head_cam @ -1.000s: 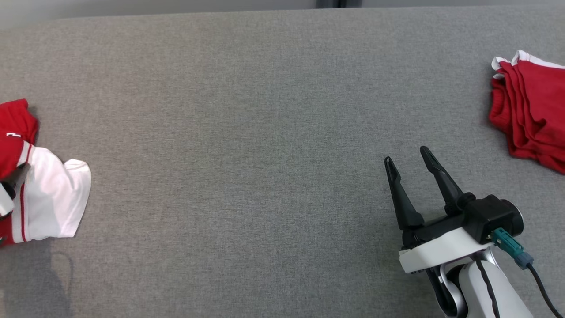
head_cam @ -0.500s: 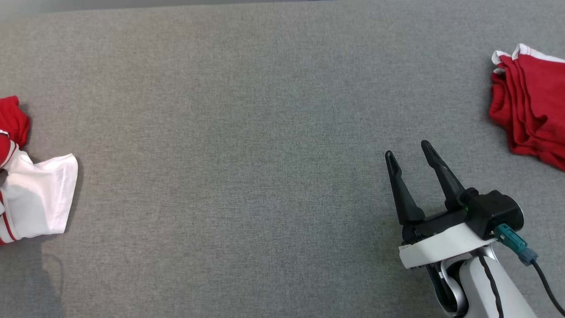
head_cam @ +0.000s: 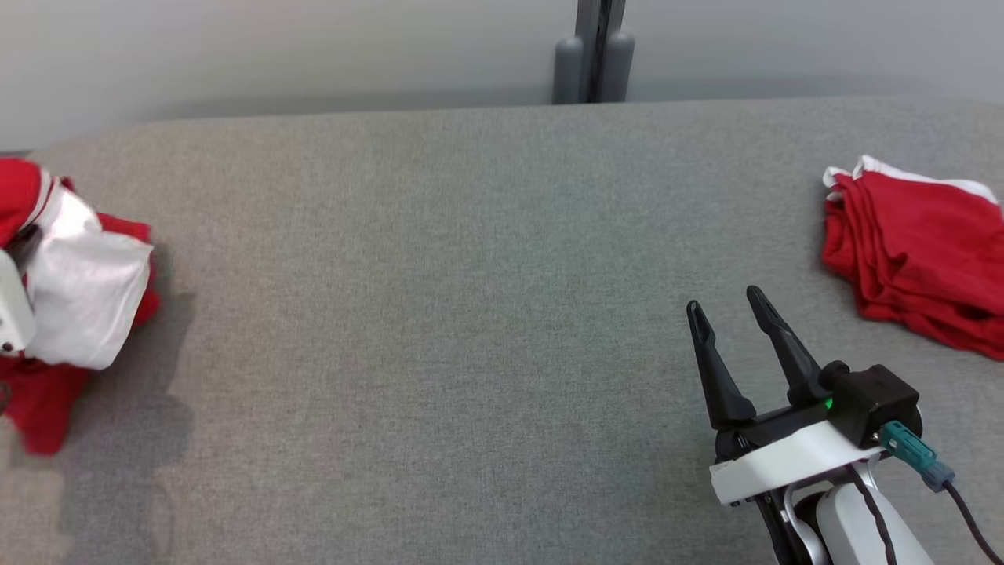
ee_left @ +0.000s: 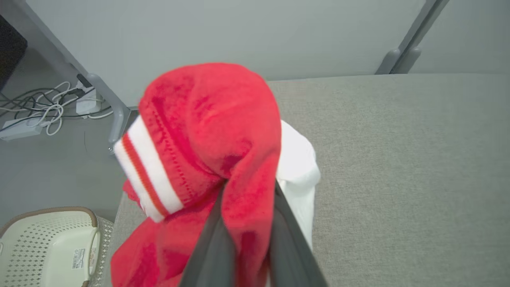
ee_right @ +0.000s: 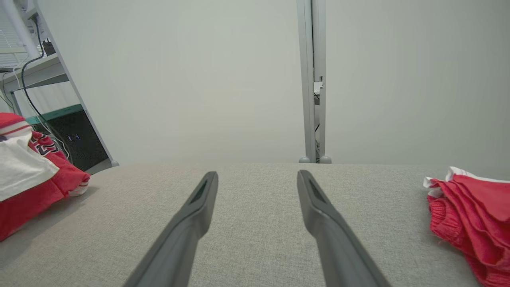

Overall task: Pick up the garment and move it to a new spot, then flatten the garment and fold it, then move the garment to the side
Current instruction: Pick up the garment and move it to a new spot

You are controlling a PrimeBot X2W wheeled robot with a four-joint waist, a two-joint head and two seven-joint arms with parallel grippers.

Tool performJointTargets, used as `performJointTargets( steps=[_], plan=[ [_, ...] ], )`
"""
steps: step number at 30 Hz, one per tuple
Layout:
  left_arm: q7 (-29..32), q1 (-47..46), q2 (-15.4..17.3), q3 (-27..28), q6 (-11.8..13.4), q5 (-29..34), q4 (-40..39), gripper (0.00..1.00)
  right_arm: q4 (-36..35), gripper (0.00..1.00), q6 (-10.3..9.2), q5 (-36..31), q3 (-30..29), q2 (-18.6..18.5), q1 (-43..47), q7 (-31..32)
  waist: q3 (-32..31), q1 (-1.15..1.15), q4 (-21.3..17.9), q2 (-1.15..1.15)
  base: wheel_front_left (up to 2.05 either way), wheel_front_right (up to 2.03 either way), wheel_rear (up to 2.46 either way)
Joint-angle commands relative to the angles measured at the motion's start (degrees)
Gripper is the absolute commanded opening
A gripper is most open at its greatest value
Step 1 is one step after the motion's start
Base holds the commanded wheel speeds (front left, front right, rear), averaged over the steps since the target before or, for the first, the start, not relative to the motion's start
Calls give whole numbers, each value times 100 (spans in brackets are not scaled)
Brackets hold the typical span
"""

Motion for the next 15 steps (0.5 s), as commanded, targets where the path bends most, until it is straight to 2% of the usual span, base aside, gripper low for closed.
performJointTargets(
  steps=[1, 8, 15],
  plan=[
    [-62, -140, 8, -127, 2, 34, -245, 0, 9, 100, 0, 46, -14, -32, 68, -29, -211, 0, -100, 0, 0, 0, 0],
    [-116, -326, -47, -360, 1, -164, -1236, 0, 4, 100, 1, 105, -52, -32, 198, -29, -508, 0, -374, 0, 0, 0, 0],
    [-51, -367, -456, -367, 53, -479, -2542, 0, -52, 100, 0, 90, -192, -33, 303, -29, -684, 0, -820, 0, 0, 0, 0]
  ],
)
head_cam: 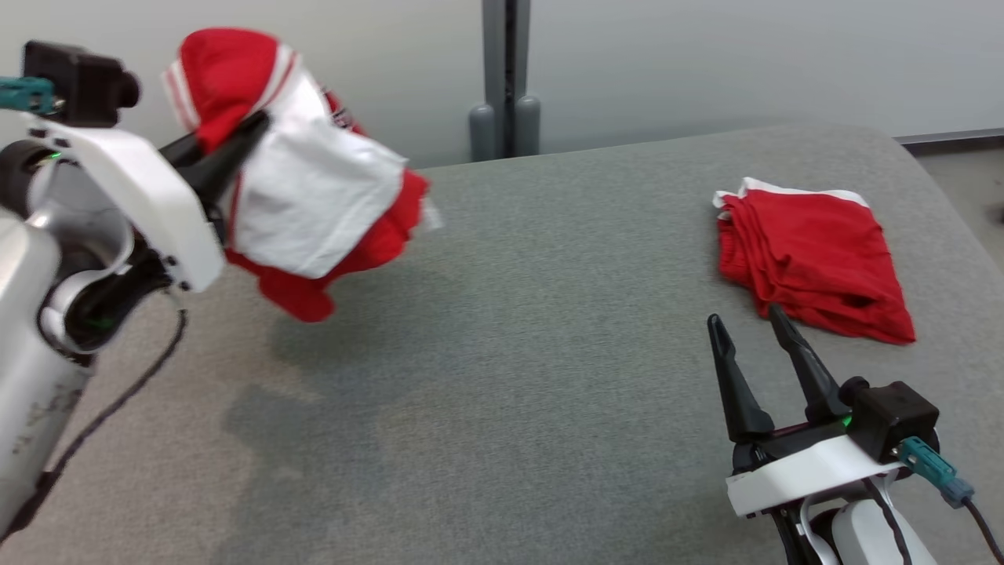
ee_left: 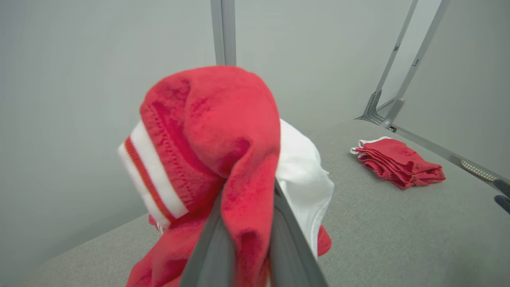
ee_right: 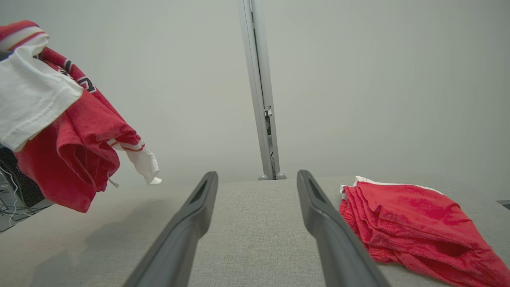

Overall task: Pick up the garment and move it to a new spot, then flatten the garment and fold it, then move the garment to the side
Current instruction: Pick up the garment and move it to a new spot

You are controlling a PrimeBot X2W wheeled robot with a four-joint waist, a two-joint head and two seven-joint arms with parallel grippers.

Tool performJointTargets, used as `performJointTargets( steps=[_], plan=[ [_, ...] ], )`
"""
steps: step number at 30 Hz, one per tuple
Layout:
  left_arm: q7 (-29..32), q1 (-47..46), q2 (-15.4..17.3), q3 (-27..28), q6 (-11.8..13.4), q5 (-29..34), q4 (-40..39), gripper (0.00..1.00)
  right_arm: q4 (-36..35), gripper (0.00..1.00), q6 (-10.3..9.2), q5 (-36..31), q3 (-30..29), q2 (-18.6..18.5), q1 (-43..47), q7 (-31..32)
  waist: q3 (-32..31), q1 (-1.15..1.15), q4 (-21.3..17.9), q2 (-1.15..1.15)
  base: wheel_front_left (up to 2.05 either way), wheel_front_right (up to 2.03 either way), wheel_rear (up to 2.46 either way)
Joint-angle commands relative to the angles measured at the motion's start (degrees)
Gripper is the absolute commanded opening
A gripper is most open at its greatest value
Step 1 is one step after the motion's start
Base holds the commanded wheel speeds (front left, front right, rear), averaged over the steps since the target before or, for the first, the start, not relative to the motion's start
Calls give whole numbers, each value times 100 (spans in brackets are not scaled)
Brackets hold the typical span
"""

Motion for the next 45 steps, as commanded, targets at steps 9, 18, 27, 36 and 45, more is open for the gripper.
performJointTargets(
  steps=[9, 18, 27, 36, 45],
  plan=[
    [-241, 526, -502, -267, 313, 7, -1320, 0, -129, 100, 1, -59, -259, -30, 94, -29, 126, 0, -441, 0, 0, 0, 0],
    [-1492, 1272, -1163, -1111, 492, 1217, 26, 0, -142, 100, 0, 24, -117, -32, -43, -29, 389, 0, -466, 0, 0, 0, 0],
    [-2236, 1145, -1804, -1366, 123, 1277, 1523, 100, -87, 100, 0, -132, 1, -34, -114, -29, 416, 0, -339, 0, 0, 0, 0],
    [-2773, 1050, -1737, -1187, 84, 1183, 1532, 100, -163, 100, 0, -172, -32, -34, -26, -29, 267, 0, -119, 0, 0, 0, 0],
    [-3176, 1598, -1015, -436, 695, 1119, 387, 100, -360, 100, 1, -239, -89, -33, 84, -29, 38, 0, 81, 0, 0, 0, 0]
  ],
)
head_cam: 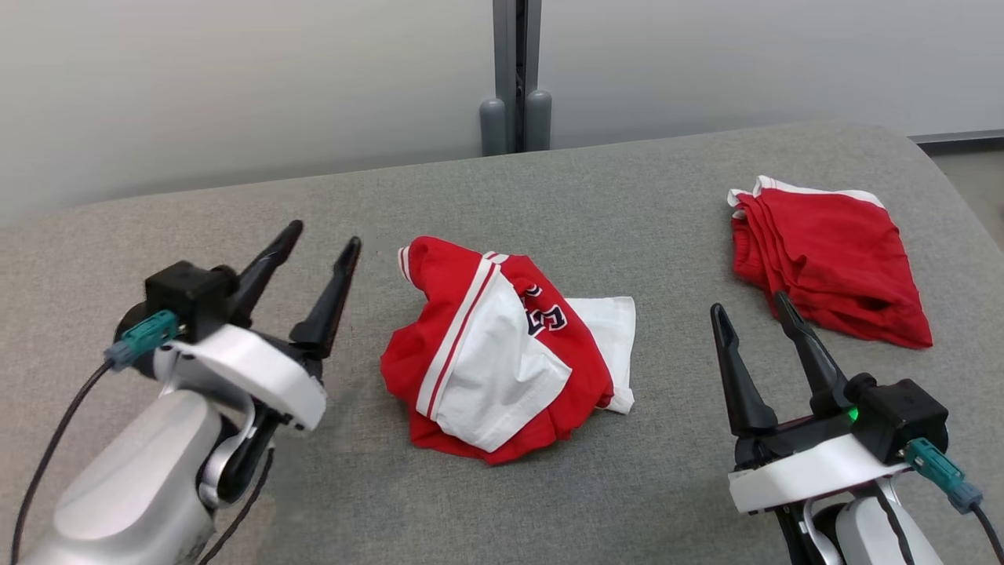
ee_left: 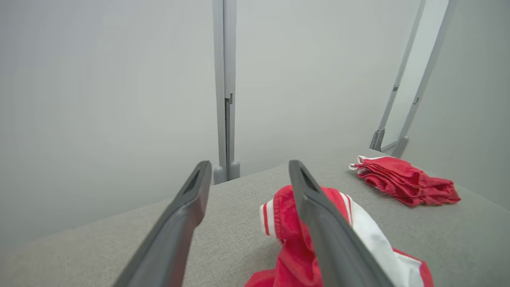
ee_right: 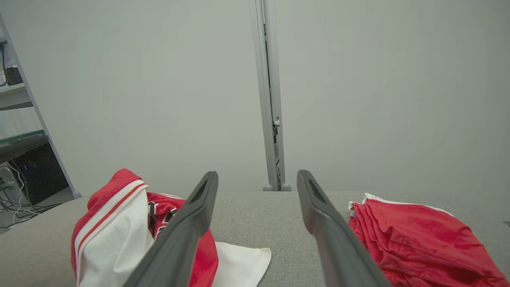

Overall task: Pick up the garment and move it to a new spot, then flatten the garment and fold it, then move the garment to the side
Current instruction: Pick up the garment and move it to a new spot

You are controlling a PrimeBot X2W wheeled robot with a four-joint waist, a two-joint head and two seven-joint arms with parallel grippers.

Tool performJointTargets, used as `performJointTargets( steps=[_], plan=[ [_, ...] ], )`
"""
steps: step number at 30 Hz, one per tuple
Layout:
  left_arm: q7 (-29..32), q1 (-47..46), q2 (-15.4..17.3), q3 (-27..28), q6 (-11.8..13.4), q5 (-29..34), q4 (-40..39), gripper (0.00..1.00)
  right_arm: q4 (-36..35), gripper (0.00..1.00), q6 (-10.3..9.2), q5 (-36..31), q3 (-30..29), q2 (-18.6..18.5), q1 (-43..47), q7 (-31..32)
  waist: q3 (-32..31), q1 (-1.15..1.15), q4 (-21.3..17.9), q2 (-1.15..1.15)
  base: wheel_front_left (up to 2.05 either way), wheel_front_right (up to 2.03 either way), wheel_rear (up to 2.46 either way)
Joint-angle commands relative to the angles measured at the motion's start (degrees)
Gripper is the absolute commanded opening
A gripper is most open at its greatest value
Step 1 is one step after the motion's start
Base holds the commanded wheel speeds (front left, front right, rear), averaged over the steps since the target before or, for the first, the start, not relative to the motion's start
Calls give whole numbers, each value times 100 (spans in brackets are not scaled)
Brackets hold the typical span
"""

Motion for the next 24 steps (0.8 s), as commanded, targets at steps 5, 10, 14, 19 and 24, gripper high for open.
performJointTargets(
  steps=[5, 10, 14, 19, 24],
  plan=[
    [-93, 882, 316, 698, 540, -85, -606, 100, -163, 100, 1, -36, -202, -30, 221, -29, -138, 0, 134, 0, 0, 0, 0],
    [-96, 1706, 231, 1518, 870, 377, -1230, 100, -334, 100, 1, -9, -406, -29, 386, -29, -110, 0, 291, 0, 0, 0, 0],
    [-94, 2429, -91, 2344, 968, 783, -1613, 100, -453, 100, 0, -45, -420, -29, 440, -29, -101, 0, 349, 0, 0, 0, 0],
    [-91, 3143, -650, 3180, 744, 1254, -1803, 100, -588, 100, 1, -57, -385, -30, 601, -29, -89, 0, 391, 0, 0, 0, 0],
    [-90, 3385, -1166, 3644, 341, 1645, -1648, 100, -476, 100, 1, -123, -460, -31, 729, -29, -104, 0, 452, 0, 0, 0, 0]
  ],
)
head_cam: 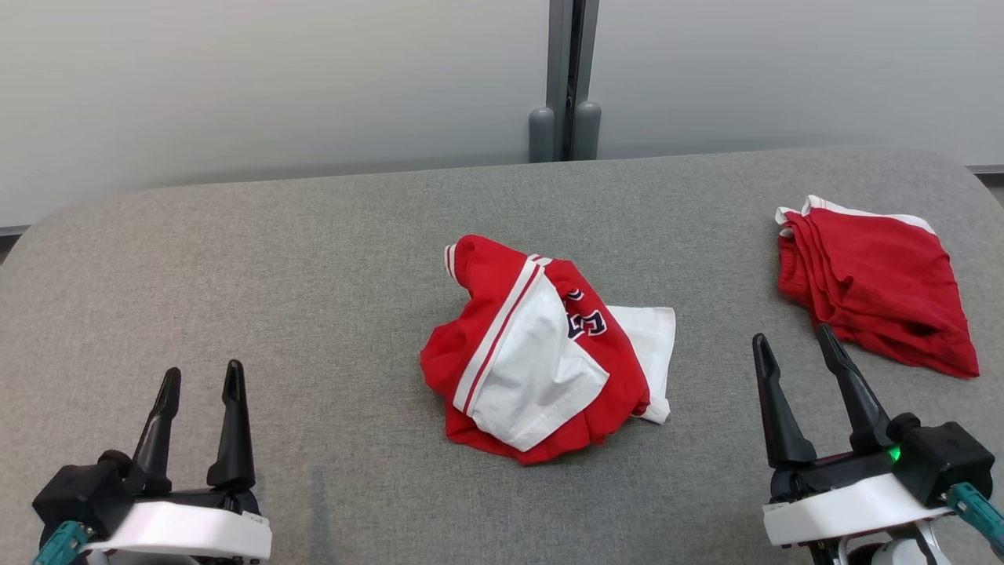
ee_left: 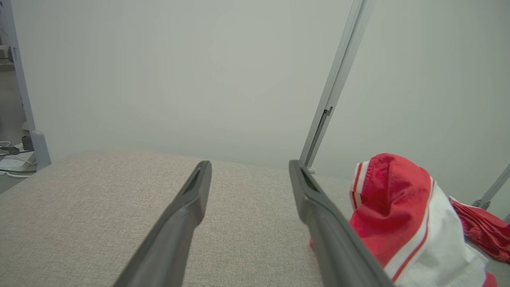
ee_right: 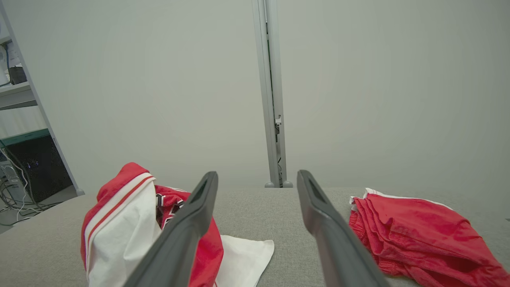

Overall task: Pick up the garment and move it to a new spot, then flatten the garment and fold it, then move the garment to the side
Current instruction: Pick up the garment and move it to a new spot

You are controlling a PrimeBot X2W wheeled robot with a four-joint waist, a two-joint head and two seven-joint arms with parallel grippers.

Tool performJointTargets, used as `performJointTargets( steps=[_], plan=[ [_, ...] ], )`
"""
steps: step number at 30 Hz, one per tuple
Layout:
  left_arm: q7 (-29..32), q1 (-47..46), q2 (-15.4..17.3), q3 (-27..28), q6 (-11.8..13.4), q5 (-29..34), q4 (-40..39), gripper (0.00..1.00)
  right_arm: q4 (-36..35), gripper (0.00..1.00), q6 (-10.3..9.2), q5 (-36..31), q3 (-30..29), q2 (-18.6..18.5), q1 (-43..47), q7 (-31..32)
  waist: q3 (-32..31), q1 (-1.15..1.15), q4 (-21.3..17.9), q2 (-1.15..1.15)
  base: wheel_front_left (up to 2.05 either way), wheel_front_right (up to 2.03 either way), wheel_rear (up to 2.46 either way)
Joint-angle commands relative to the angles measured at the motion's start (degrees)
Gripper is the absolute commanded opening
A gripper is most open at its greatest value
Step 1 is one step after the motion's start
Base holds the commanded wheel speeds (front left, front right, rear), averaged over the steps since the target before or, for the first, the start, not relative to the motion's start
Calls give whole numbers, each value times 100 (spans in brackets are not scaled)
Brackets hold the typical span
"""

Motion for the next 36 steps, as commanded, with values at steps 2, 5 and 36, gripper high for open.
performJointTargets(
  steps=[2, 5, 36],
  plan=[
    [-6, 4, -126, 163, -176, 283, 54, 100, 71, 100, 1, -23, -76, -34, 41, -29, -20, 0, 17, 0, 0, 0, 0],
    [-6, 26, -308, 336, -342, 565, 128, 100, 112, 100, 1, -60, -149, -32, 5, -29, -53, 0, 20, 0, 0, 0, 0],
    [-7, -139, -916, 983, -1018, 1462, 671, 100, 346, 100, 1, -30, -301, -32, -71, -29, -96, 0, 0, 0, 0, 0, 0]
  ],
)
